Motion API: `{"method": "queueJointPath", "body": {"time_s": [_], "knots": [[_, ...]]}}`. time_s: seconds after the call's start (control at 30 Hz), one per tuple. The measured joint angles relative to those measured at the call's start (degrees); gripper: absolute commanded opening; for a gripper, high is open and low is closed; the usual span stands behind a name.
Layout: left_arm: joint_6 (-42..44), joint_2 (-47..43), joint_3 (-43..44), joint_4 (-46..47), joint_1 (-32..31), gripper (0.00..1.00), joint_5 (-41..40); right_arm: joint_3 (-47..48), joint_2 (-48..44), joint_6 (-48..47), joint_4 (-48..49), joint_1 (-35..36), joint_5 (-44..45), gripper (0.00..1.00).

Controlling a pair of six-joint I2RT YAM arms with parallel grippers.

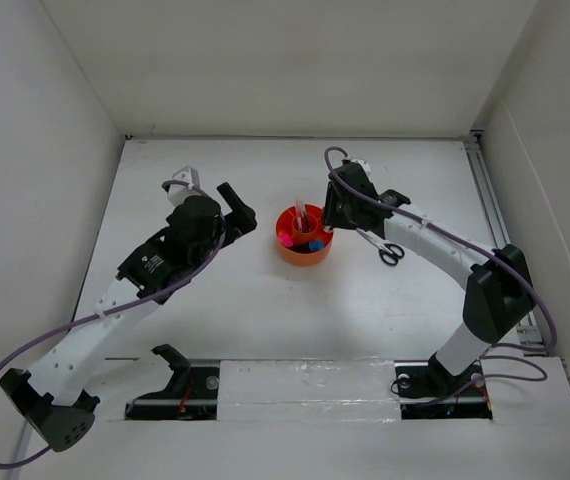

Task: Sort the stationery into containers
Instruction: Place the stapler in the storage box.

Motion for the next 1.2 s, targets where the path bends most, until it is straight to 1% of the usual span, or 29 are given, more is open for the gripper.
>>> {"method": "queueJointPath", "body": {"time_s": [0.3,0.6,1.2], "knots": [[-0.09,-2.08,-1.92,-0.20,0.00,1.00,1.03,0.00,0.00,0.81,-0.02,0.83,0.57,0.00],[-0.15,-3.17,-2.10,-0.26,0.00,1.00,1.51,-0.04,0.00,2.29,-0.44,2.60,2.45,0.00],[0.31,-6.19,-2.93,-1.14,0.00,1.00,3.74,-2.49,0.00,5.92,-1.11,3.45,5.05,0.00]]}}
